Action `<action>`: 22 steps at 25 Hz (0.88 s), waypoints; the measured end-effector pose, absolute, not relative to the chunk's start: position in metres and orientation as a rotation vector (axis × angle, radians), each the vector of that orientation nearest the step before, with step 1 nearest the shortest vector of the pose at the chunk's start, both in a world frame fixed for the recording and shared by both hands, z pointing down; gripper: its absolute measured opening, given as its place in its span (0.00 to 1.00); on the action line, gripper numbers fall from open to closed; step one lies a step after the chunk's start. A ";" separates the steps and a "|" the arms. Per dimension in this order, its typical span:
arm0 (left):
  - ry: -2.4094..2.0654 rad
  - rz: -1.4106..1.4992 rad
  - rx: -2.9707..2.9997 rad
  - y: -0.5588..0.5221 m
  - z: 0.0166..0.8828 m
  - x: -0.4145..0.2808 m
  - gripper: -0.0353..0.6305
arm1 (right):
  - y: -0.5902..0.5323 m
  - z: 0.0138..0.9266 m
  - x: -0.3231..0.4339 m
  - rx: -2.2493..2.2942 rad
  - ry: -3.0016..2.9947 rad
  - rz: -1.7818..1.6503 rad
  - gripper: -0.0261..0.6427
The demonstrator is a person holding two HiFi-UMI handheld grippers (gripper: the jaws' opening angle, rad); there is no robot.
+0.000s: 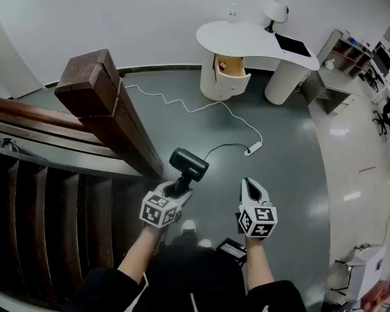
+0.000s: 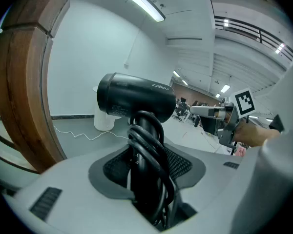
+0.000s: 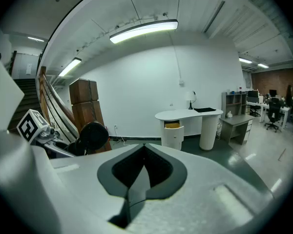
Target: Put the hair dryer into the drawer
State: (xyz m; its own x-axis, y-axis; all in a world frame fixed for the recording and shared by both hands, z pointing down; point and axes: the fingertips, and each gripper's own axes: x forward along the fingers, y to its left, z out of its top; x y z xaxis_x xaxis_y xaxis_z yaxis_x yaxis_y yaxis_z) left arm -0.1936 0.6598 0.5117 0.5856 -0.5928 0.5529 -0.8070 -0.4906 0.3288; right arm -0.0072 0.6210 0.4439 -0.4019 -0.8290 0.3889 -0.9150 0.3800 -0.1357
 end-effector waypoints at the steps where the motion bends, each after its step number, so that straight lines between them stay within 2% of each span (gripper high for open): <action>1: -1.110 0.499 2.254 0.664 0.511 -0.193 0.35 | 0.625 0.441 -0.006 1.554 -2.395 0.475 0.04; 13: -1.098 0.495 2.264 0.696 0.509 -0.183 0.35 | 0.658 0.442 -0.012 1.508 -2.431 0.503 0.05; 22: -1.081 0.496 2.274 0.676 0.511 -0.178 0.35 | 0.641 0.447 -0.014 1.494 -2.438 0.517 0.05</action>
